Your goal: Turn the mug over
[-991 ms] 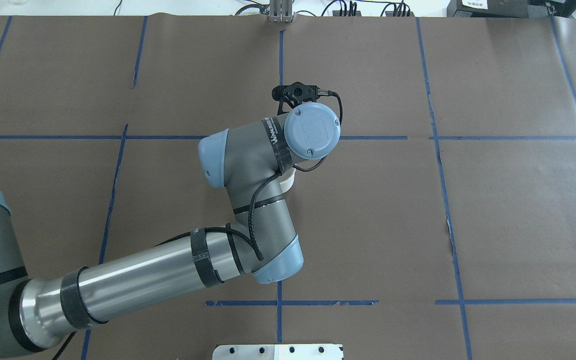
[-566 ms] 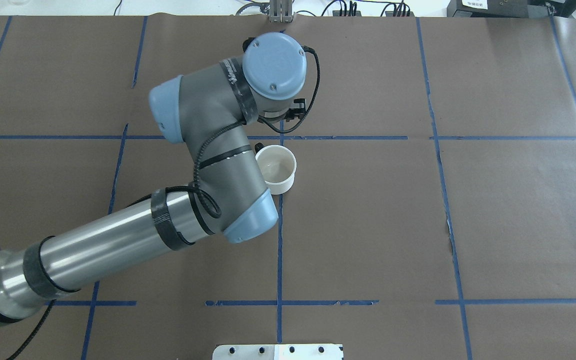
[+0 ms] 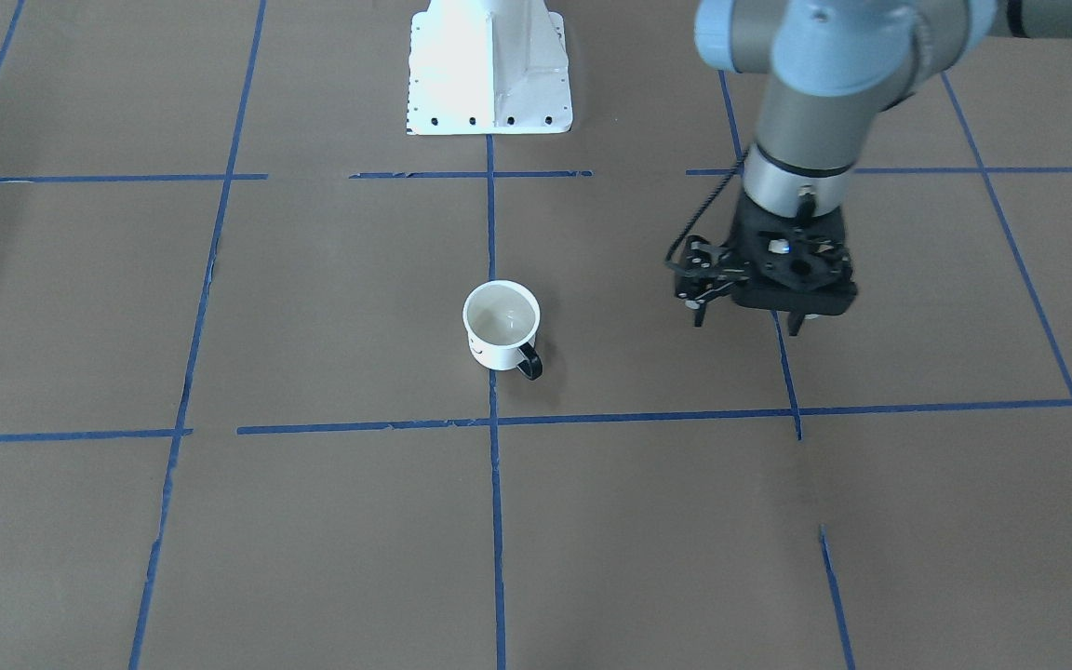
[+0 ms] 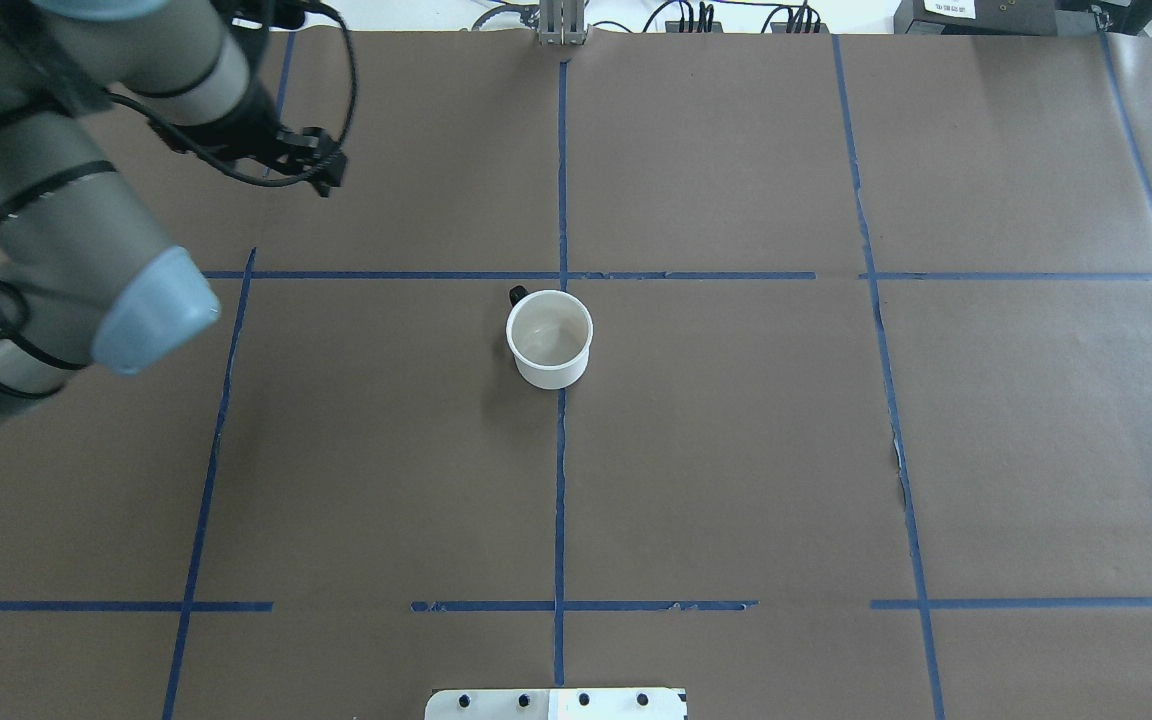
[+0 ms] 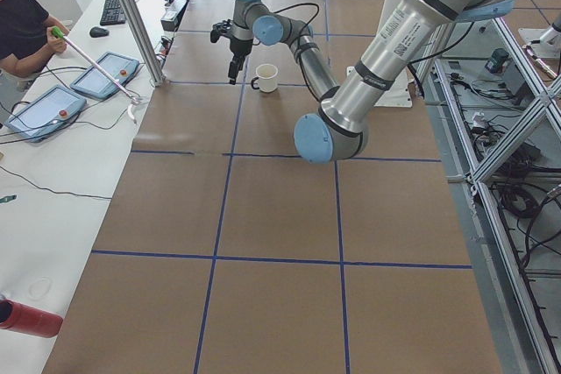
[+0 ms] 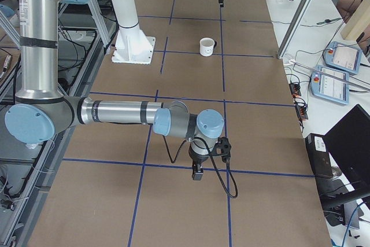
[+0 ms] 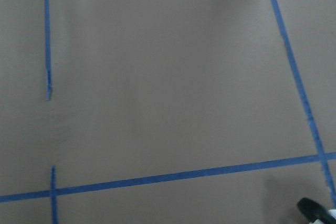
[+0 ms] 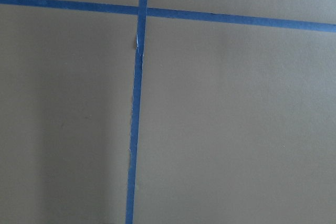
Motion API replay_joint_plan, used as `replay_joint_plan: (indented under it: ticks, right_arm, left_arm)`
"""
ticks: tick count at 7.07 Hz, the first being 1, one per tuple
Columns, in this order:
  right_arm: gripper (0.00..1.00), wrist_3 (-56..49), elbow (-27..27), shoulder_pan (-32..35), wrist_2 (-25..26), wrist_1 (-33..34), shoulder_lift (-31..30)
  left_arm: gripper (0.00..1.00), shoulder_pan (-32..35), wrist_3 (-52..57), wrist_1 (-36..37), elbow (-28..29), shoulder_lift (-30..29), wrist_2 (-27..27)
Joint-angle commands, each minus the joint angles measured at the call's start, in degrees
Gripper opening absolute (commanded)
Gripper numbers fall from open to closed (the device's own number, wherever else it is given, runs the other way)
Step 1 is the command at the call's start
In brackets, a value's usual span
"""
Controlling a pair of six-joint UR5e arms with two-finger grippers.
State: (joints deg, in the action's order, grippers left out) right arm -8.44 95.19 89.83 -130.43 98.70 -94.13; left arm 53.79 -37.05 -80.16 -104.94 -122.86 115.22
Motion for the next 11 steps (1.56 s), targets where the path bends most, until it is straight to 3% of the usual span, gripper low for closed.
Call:
replay_joint_plan:
  ticks: [1, 3, 4, 5, 7, 11]
  right_arm:
    - [1.0, 0.0, 0.0, 0.0, 0.0, 0.0, 0.0]
    - [1.0, 0.0, -0.09, 0.0, 0.0, 0.0, 0.0]
    - [1.0, 0.0, 0.0, 0.0, 0.0, 0.0, 0.0]
    - [1.0, 0.0, 0.0, 0.0, 0.0, 0.0, 0.0]
    - [1.0, 0.0, 0.0, 0.0, 0.0, 0.0, 0.0]
    - [1.0, 0.0, 0.0, 0.0, 0.0, 0.0, 0.0]
  left_arm:
    - [1.0, 11.37, 15.7, -4.8, -1.58, 13.46, 11.31]
    - [1.0, 18.32, 24.16, -11.55, -1.42, 25.25, 13.35]
    - [1.0, 23.68, 32.92, -14.73, 1.38, 30.43, 19.97]
    - [1.0, 28.78, 40.49, -14.94, 3.23, 33.62, 20.82]
    - [1.0, 35.22, 47.93, -14.41, 8.32, 35.23, 20.22]
    - [1.0, 36.12, 48.83, -6.88, 6.6, 35.67, 20.48]
